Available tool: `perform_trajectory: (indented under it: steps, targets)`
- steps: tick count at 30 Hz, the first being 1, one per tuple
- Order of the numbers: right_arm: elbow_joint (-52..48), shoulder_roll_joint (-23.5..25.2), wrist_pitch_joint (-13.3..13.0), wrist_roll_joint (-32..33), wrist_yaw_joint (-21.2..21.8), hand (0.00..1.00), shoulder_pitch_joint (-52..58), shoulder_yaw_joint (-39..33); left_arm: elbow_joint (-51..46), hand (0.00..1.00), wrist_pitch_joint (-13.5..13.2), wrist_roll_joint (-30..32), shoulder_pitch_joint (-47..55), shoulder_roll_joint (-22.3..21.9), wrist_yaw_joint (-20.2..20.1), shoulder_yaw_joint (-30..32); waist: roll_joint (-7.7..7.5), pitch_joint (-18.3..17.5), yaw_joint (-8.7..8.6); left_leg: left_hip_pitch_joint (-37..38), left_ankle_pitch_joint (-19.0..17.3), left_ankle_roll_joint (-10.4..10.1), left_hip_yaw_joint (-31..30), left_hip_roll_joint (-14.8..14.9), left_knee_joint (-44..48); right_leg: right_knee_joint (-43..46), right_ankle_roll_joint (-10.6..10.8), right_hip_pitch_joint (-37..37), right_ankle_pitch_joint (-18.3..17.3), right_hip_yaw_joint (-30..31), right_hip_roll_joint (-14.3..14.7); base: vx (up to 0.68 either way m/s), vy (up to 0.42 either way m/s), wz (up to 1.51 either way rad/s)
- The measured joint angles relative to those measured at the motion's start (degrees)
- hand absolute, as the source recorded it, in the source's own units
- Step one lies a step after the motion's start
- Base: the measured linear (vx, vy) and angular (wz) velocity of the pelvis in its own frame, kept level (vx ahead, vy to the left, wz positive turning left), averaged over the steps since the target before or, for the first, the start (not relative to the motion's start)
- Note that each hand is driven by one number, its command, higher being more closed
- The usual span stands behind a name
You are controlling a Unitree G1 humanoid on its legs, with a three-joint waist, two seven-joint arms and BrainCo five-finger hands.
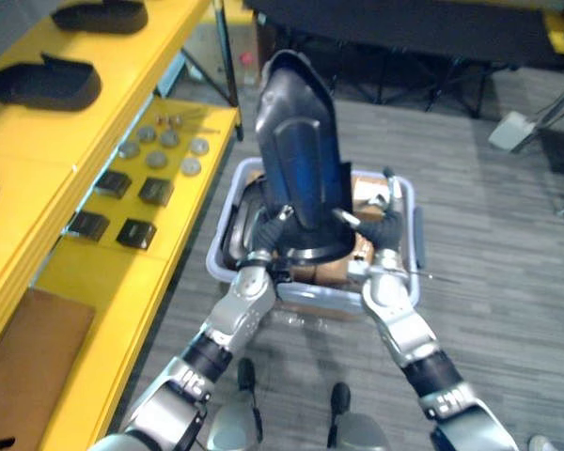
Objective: Walk over and take plastic housings, then place them on the shelf
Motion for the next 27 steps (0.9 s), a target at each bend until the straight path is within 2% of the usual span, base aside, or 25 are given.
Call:
perform_trajectory:
  steps: [1,4,7,11,14,15,21,25,27]
  targets:
    - [-0.87,-0.29,-0.47,0.61,0.52,0.00,0.74,-0.92,-0.49,1.00,0.00,1.00,0.73,0.00,0.27,0.44,0.00,-0.34,-0.12,0.02,0.00,0.00,0.01,-0.01,0.00,0.02,-0.01,0.00,-0.02,0.00,0.03,0.00,0.000,0.00]
    - [-7.35,-0.54,-5.82,8.07,4.70,0.00,7.29,-5.45,-4.23,1.00,0.09,10.11,7.28,-0.13,3.67,3.34,0.12,-1.38,-0.55,1.09,-0.51,-0.17,0.18,0.07,-0.05,0.25,-0.29,0.68,-1.08,0.14,0.21,-0.04,-0.007,-0.03]
    - [-9.28,0.72,-8.47,13.77,8.35,0.00,12.99,-7.84,-6.14,1.00,0.05,14.57,11.98,-0.64,6.61,4.75,0.05,-2.95,-0.59,1.02,-0.82,-0.08,0.28,0.10,-0.05,-0.08,-0.41,0.40,-1.34,0.15,0.20,-0.03,-0.002,-0.01]
    - [-9.59,3.92,-9.46,15.23,11.24,0.00,18.71,-9.85,-7.12,1.00,-1.22,20.35,16.05,-1.20,10.04,8.54,-0.18,-3.96,-0.65,0.83,-0.91,0.03,1.95,0.20,-0.05,-0.14,-0.55,-0.50,-1.41,1.01,-0.06,-0.03,0.011,-0.16]
    - [-7.81,7.21,-9.36,17.16,12.64,0.00,23.43,-10.89,-7.77,1.00,-5.78,19.19,18.77,-2.06,10.20,11.66,-0.79,-4.90,-0.70,0.76,-1.02,0.17,2.65,0.18,-0.05,0.03,-0.55,-1.08,-1.41,1.28,-0.27,0.00,0.004,-0.10]
    - [1.72,11.47,-7.62,19.24,16.33,0.00,28.56,-14.56,-15.98,1.00,-18.31,10.11,27.08,-3.48,0.92,16.56,-0.06,-10.51,-0.78,1.08,-1.44,0.09,2.97,-0.05,-0.06,0.53,-0.51,-1.16,-1.43,1.37,-0.69,0.00,0.000,-0.06]
    - [1.72,11.48,-7.56,19.16,16.37,0.00,28.54,-15.57,-16.30,1.00,-18.29,9.32,27.14,-3.46,-0.07,16.62,-0.05,-10.52,-0.70,0.92,-1.44,0.08,2.81,-0.07,-0.06,0.51,-0.51,-1.17,-1.43,1.20,-0.69,0.00,0.000,0.01]
    - [1.56,11.53,-5.84,16.81,15.79,0.00,27.98,-22.85,-21.41,1.00,-17.98,4.32,29.47,-3.46,-5.35,17.93,-0.02,-10.50,-0.66,0.82,-1.44,0.08,2.77,-0.08,-0.06,0.38,-0.51,-1.16,-1.44,1.06,-0.76,0.00,0.000,0.00]
    - [0.84,11.43,-4.17,15.26,15.47,0.00,27.04,-26.33,-23.95,1.00,-17.03,1.90,29.65,-3.50,-8.43,19.37,0.07,-10.51,-0.61,0.82,-1.44,0.07,2.78,-0.08,-0.06,0.36,-0.51,-1.13,-1.44,1.01,-0.69,0.00,0.000,0.00]
